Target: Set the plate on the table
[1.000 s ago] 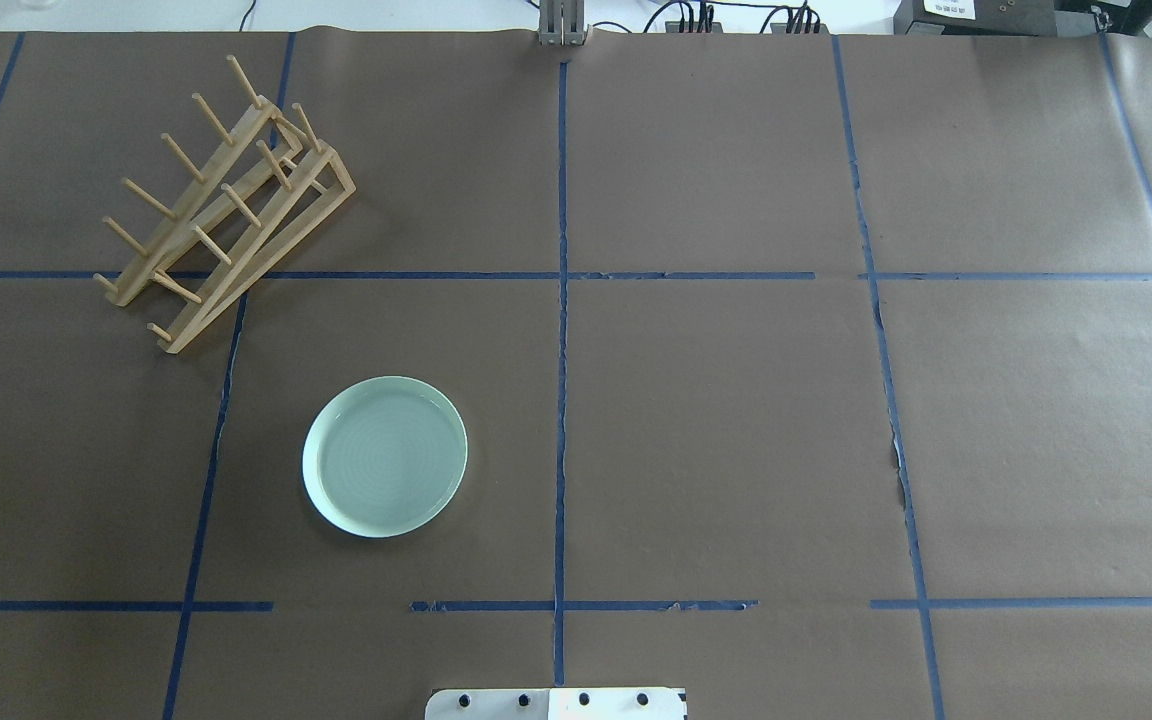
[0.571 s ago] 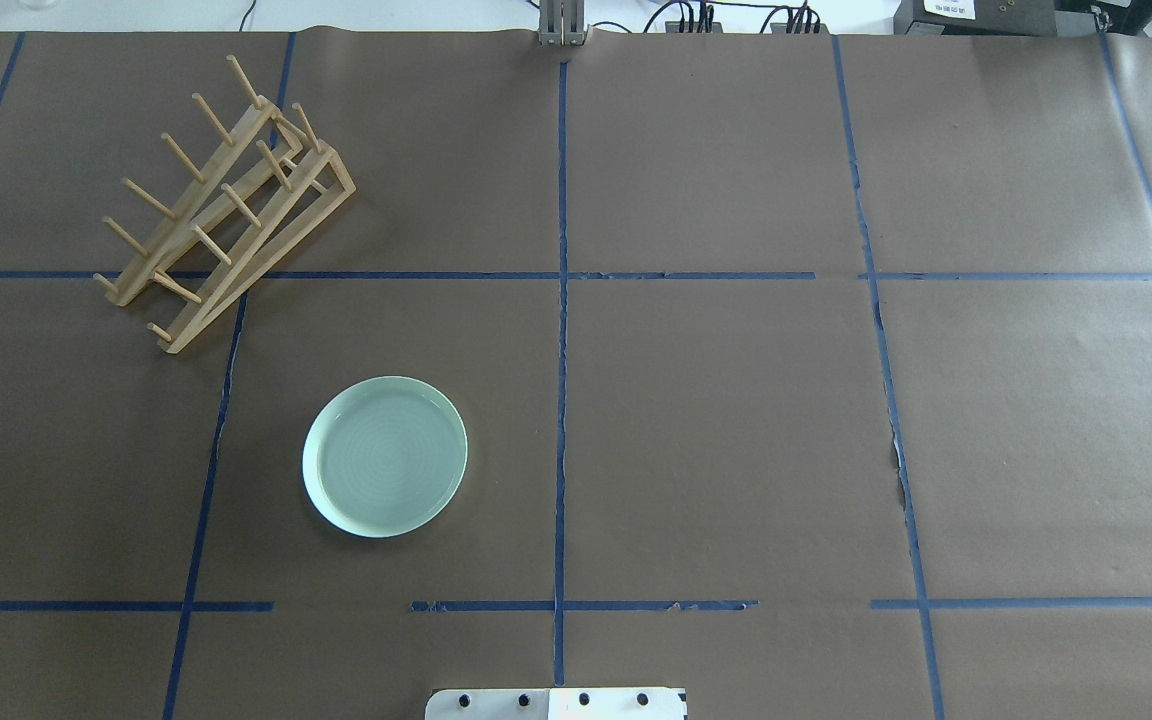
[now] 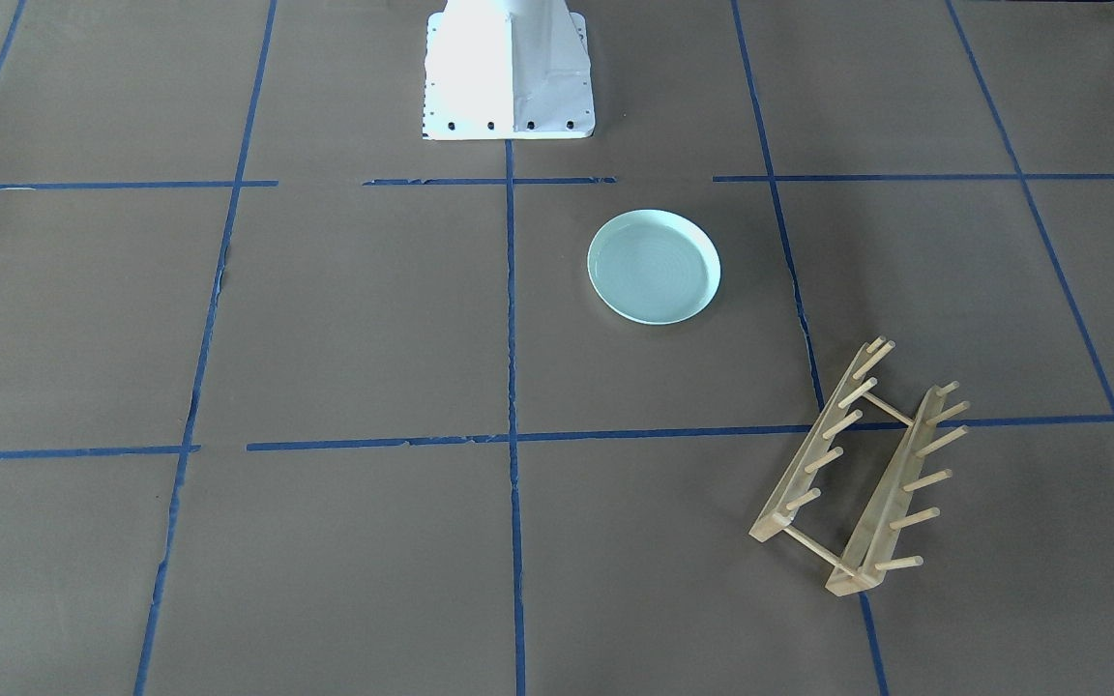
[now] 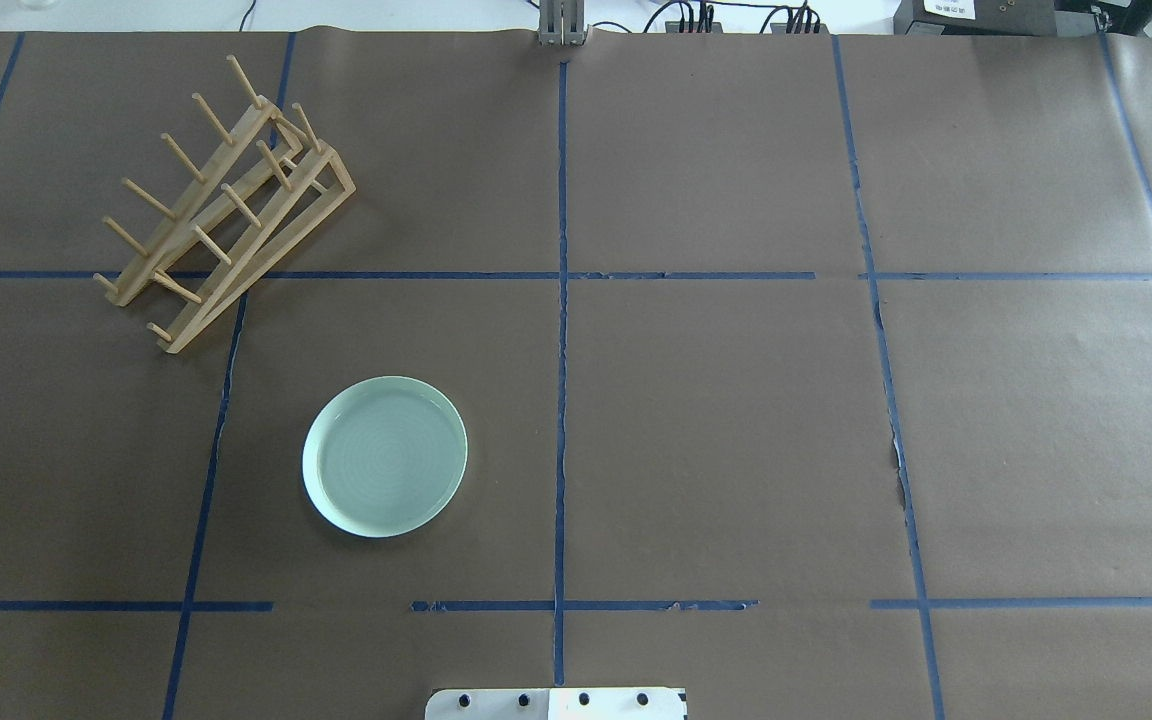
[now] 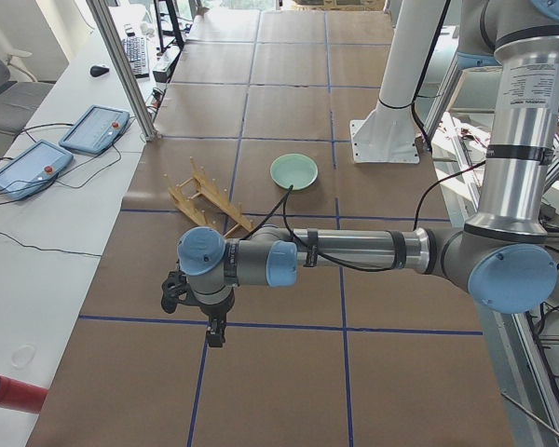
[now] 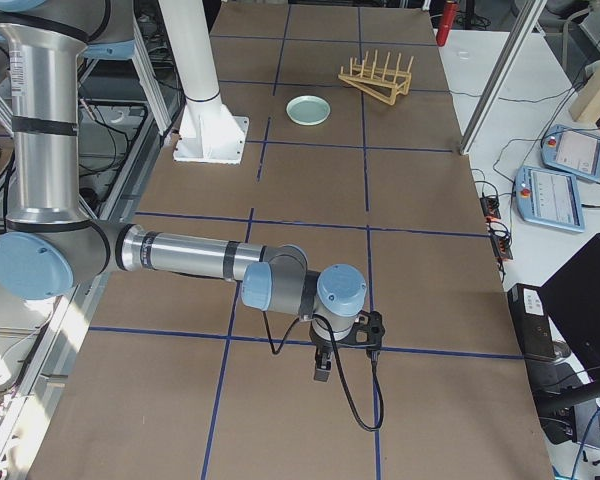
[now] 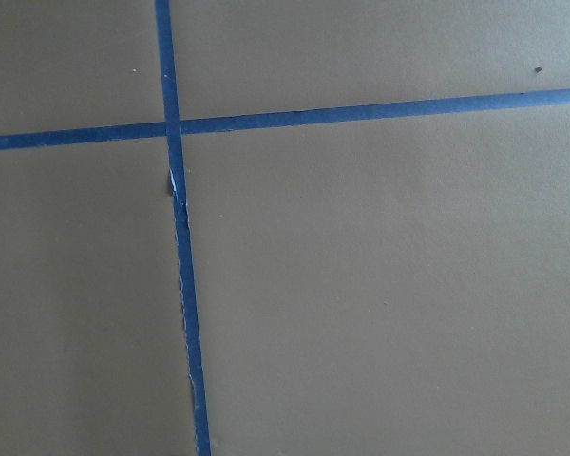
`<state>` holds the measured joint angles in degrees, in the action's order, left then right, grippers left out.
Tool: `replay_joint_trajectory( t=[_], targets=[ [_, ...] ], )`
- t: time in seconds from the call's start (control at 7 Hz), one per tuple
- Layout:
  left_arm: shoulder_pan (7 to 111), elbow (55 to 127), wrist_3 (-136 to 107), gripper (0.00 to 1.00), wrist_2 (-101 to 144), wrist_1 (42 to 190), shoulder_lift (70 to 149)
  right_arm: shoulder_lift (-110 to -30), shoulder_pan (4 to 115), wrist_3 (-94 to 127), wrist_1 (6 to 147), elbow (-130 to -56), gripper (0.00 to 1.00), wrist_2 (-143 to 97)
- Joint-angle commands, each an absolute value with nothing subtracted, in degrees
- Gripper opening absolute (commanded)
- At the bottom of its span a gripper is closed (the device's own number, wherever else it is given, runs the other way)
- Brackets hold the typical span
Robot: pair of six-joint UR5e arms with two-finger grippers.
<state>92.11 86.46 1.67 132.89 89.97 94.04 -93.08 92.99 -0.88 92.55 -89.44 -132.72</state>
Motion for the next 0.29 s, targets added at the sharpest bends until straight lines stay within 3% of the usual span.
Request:
replay_joint_trajectory(
  t=[0.0, 0.14],
  targets=[
    [92.11, 86.49, 1.67, 1.0, 132.89, 89.91, 94.04, -93.08, 92.99, -0.88, 92.55, -89.47, 1.0, -132.71],
    [92.11, 86.57, 1.76, 1.0, 132.89, 89.91, 94.04, -93.08, 92.99, -0.88, 92.55, -89.47, 1.0, -132.71]
  ],
)
